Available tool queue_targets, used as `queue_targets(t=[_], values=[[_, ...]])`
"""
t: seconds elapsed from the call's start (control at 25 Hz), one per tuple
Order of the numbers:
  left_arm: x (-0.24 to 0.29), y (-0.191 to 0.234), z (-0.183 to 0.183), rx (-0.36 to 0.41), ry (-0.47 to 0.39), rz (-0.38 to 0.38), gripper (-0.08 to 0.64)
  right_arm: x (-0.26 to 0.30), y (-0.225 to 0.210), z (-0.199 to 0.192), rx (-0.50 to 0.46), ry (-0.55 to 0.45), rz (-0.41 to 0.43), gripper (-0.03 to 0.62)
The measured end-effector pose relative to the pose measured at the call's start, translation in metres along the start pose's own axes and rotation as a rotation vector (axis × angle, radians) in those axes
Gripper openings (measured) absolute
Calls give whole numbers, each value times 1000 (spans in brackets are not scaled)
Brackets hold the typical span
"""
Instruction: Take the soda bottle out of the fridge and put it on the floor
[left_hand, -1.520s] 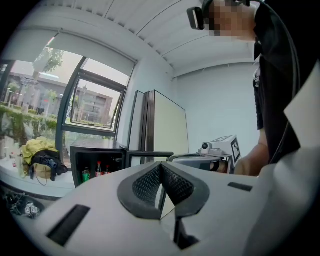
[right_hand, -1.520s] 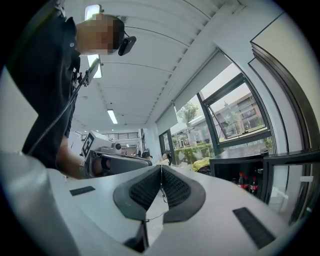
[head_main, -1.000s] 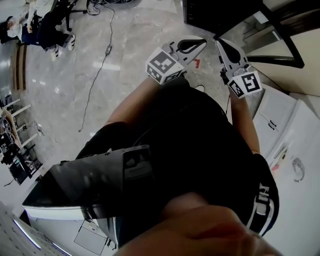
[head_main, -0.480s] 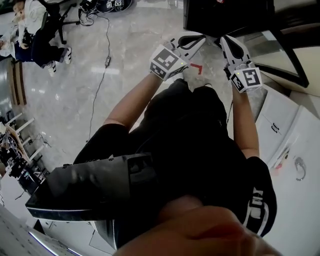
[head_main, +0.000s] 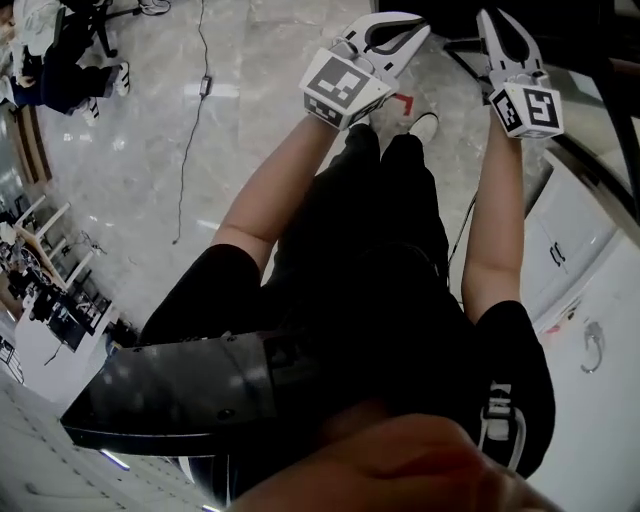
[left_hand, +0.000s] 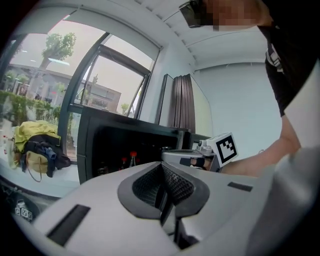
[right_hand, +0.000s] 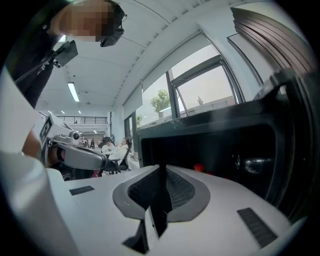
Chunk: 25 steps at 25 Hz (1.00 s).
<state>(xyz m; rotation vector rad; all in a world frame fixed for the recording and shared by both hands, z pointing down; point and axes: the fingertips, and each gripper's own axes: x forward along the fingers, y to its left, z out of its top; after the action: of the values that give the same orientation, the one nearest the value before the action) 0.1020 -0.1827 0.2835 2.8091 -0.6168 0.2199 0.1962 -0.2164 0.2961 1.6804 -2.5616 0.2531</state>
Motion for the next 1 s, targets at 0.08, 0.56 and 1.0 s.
queue_targets(t=[0.08, 0.56, 1.0], values=[[17, 14, -21, 4, 8, 31, 1, 13, -15, -20, 2, -9, -22, 17], [92, 62, -98, 53, -64, 77, 0, 66, -66, -101, -13, -65, -52, 206], [115, 92, -88, 55, -88, 80, 0, 118, -107, -95, -69, -60, -68, 307]])
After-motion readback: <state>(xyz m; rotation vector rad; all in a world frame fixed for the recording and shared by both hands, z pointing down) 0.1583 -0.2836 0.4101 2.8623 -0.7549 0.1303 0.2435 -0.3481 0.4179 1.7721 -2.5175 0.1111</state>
